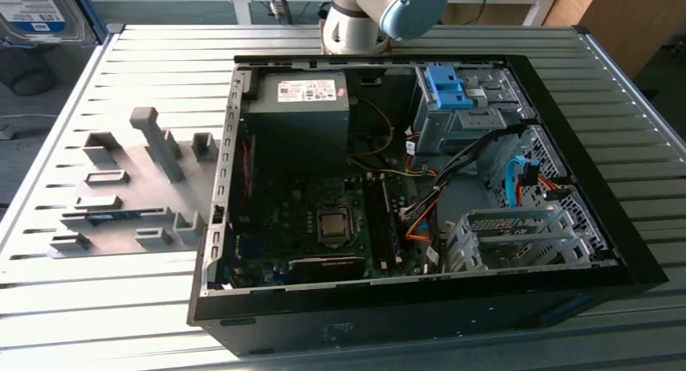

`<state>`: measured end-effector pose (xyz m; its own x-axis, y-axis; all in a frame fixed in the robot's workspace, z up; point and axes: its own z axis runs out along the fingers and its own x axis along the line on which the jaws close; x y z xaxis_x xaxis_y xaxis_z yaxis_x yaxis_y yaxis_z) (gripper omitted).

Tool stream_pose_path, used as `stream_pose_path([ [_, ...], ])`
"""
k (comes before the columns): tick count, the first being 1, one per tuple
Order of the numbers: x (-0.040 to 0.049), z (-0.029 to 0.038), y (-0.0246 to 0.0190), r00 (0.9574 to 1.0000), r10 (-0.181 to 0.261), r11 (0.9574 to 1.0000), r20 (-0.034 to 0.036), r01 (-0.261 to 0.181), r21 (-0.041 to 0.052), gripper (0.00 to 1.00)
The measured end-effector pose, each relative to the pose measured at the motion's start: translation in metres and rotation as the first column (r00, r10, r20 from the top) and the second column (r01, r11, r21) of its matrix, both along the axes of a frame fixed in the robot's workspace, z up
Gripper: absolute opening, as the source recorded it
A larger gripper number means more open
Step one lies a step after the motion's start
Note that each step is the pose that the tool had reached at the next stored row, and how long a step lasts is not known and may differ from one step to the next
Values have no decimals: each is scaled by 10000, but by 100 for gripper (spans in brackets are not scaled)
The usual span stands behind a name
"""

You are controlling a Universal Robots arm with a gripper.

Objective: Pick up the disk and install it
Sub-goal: 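Pick up the disk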

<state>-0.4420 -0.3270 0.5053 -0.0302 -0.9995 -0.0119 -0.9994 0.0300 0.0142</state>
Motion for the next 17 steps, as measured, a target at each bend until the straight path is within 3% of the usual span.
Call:
stream_pose_path([
  [7,0,5,-2,10000,0,10000,-1,0,-9,37],
  [17,0,4,-128,10000,0,10000,0,0,-8,37],
])
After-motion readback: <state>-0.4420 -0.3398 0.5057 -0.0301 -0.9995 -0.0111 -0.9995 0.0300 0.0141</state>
